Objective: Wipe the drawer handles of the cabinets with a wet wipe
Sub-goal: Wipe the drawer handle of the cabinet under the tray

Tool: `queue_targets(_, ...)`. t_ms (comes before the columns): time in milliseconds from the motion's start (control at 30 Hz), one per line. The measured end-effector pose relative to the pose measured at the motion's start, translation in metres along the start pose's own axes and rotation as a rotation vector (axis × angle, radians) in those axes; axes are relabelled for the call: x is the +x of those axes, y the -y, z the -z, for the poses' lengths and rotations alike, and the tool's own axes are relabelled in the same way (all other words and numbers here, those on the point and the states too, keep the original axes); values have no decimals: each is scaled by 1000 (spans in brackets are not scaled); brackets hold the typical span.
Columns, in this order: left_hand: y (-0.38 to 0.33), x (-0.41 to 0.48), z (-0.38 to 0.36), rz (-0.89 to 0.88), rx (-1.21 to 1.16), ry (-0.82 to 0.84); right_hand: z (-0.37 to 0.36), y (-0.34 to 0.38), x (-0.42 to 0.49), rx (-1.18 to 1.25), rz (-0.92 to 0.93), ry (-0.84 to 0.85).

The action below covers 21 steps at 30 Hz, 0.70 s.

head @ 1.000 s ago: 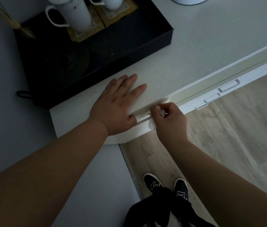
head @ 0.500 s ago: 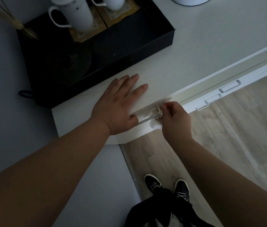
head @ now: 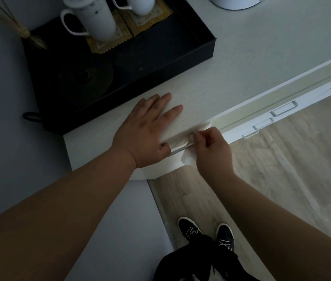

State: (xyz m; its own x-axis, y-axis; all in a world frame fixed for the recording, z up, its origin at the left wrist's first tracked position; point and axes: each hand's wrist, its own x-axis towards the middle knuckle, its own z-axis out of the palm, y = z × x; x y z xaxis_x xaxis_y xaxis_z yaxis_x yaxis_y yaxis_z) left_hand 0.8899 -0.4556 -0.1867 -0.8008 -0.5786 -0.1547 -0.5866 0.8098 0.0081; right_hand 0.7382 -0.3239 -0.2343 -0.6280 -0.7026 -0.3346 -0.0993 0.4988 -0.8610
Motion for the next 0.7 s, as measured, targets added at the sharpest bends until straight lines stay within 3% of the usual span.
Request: queue_targets(700, 0, 0, 0, 8, 15, 0, -16, -5, -27, 96, -159, 27)
